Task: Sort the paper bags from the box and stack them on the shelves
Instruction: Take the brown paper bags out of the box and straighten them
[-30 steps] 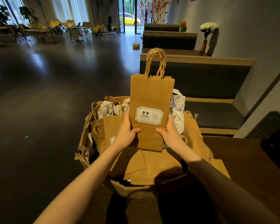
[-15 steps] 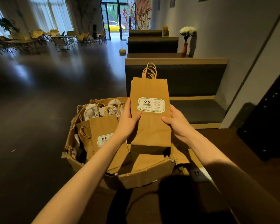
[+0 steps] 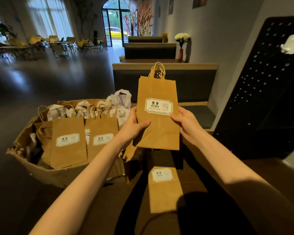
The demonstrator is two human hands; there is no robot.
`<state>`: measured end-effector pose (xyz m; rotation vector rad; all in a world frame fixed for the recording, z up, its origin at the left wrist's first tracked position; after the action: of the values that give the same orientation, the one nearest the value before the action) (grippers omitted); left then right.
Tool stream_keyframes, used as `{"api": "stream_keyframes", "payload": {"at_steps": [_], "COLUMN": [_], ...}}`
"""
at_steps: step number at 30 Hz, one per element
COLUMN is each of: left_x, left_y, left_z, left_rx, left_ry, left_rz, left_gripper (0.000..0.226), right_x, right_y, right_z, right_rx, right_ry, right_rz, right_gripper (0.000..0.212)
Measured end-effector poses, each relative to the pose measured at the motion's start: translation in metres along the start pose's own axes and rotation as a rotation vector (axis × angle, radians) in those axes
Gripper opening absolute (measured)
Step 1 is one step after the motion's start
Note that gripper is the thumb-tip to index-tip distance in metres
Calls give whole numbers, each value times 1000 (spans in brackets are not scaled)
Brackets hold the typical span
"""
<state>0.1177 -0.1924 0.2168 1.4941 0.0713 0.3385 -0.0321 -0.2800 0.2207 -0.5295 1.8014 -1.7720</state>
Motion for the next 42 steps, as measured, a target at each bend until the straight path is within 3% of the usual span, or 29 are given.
{"api": "stream_keyframes", "payload": {"at_steps": [5, 11, 17, 29, 35, 42], "left_x": [-51, -78, -80, -90, -87, -88], "left_y": [-11, -49, -102, -217, -247, -252], "left_z": [-10, -23, -37, -65, -72, -70], "left_rx": [21, 184, 284, 553, 662, 624], "left_ry": [-68, -159, -60, 152, 171, 215], "left_rz": [93, 225, 287, 355, 464, 462], "left_gripper": [60, 54, 54, 41, 50, 55], "right_x": [59, 79, 82, 82, 69, 73], "right_y": [3, 18, 74, 202, 232, 253], "right_z": [-13, -17, -13, -6, -6, -20], "right_rx": [-28, -74, -210, -396, -477, -573], "right_ry": [144, 125, 92, 106, 5, -38], "right_rz": [-6, -207, -257, -306, -335, -341], "right_gripper": [33, 63, 70, 65, 53, 46]}}
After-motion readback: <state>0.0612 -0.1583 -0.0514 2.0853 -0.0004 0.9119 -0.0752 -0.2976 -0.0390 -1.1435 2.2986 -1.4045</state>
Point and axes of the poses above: each hand's wrist, its own z-axis towards the middle knuckle, its own x-axis out of the back of the hand, y = z × x, the point moved 6 cm from there along z, towards the middle knuckle, and after that the axes turned 5 degrees about -y, right-handed, at the moved point
